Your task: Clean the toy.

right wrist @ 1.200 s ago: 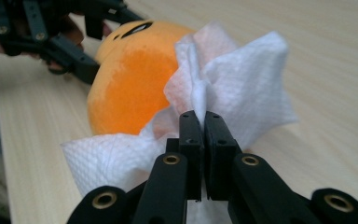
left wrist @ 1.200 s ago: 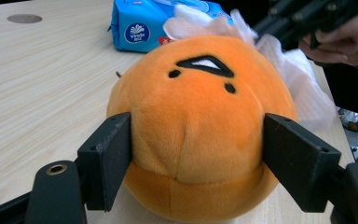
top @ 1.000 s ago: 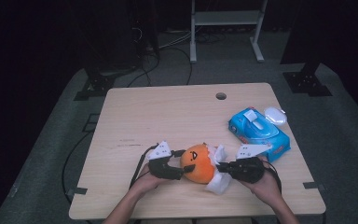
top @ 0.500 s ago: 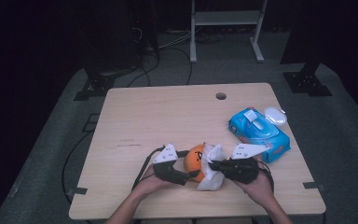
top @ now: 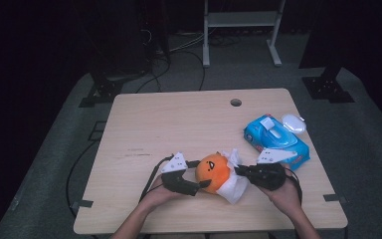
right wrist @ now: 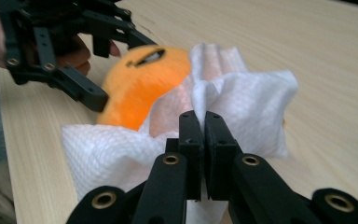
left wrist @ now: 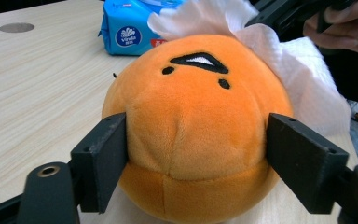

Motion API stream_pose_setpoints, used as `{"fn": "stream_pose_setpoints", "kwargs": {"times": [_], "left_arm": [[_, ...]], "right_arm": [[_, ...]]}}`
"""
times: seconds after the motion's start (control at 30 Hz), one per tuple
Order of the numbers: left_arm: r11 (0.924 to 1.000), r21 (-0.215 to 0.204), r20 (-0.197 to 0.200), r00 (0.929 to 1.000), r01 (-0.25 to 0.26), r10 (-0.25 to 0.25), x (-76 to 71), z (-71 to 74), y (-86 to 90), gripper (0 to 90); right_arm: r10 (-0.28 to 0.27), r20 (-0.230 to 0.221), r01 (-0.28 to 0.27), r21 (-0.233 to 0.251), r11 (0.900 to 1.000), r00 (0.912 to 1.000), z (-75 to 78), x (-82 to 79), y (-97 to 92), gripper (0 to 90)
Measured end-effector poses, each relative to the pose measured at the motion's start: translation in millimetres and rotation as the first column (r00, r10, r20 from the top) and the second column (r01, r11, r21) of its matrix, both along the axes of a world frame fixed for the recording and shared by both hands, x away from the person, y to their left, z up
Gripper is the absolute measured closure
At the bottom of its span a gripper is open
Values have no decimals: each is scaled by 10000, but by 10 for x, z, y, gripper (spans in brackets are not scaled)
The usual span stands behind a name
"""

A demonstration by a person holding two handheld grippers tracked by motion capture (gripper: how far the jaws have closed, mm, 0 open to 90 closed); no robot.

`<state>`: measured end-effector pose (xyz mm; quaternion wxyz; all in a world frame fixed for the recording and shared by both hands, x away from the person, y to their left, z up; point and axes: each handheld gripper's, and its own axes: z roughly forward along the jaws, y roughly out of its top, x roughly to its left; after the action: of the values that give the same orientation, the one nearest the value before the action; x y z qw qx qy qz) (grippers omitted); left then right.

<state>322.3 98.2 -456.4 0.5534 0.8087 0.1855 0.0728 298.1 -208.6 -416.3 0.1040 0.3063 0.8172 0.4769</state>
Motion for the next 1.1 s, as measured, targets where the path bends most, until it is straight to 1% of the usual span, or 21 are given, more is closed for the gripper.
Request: {"fn": "stream_pose_setpoints", "kwargs": {"times": [0.07,0.1,0.13,0.17,0.23,0.3,0.37,0.4,0.47,0.57,0.63,0.67,0.7,0.73,0.77,0.8,0.83,0.9,1.0,1.03,1.1], "left_arm": [[10000,18,64,10000,-8,8,-10,0,-17,231],[10000,94,166,9999,-10,9,-16,3,-22,241],[9999,123,220,9998,8,-11,-18,8,-26,249],[10000,81,210,9998,23,-25,-23,13,-34,252],[9997,146,401,9990,190,-196,-46,34,-65,265],[9989,253,620,9973,389,-404,-84,50,-112,274],[9979,387,772,9955,516,-544,-111,54,-138,280],[9975,445,798,9951,553,-587,-116,51,-136,281],[9975,356,679,9957,608,-631,-96,36,-111,282],[9986,175,387,9980,496,-503,-58,23,-82,264],[9991,-45,179,9989,433,-432,-44,33,-73,237],[9988,-286,13,9992,403,-403,-39,43,-74,230],[9986,-380,-94,9993,371,-374,-38,54,-86,221],[9988,-341,-50,9994,339,-341,-47,60,-108,222],[9993,-147,101,9994,339,-338,-56,62,-126,235],[9995,-8,227,9992,320,-320,-64,58,-138,254],[9995,-1,262,9992,301,-301,-66,57,-143,279],[9994,35,363,9987,357,-358,-75,62,-152,294],[9981,337,651,9964,523,-544,-105,67,-159,302],[9981,334,649,9964,524,-545,-105,64,-153,305],[9982,284,567,9969,534,-550,-99,55,-140,309]], "right_arm": [[199,-365,-197,57,9998,9991,-34,-2,-3,861],[337,-427,-339,-32,9994,9985,-36,-19,26,862],[447,-355,-451,-109,9989,9984,-25,-43,63,861],[597,-297,-599,-61,9982,9978,-3,-65,101,861],[1044,-194,-1038,294,9942,9943,48,-98,193,861],[1297,17,-1297,135,9915,9916,83,-127,319,857],[1470,94,-1472,142,9890,9891,93,-141,413,857],[1496,152,-1496,29,9887,9886,95,-144,437,857],[1396,300,-1396,-19,9902,9898,90,-132,422,854],[765,527,-765,-22,9971,9957,103,-88,281,835],[513,472,-514,1,9987,9976,86,-54,192,850],[406,336,-409,80,9991,9986,67,-39,147,855],[385,184,-389,198,9990,9991,48,-32,118,861],[416,113,-418,227,9989,9991,36,-35,111,864],[457,129,-459,184,9988,9989,35,-49,125,866],[476,213,-478,106,9988,9986,44,-72,153,867],[562,288,-566,122,9983,9980,59,-94,188,867],[876,381,-884,197,9959,9954,82,-134,285,867],[1224,476,-1225,-27,9925,9913,77,-179,445,866],[1240,579,-1232,-179,9922,9906,72,-181,468,866],[1105,630,-1099,-126,9939,9919,84,-163,437,866]]}}
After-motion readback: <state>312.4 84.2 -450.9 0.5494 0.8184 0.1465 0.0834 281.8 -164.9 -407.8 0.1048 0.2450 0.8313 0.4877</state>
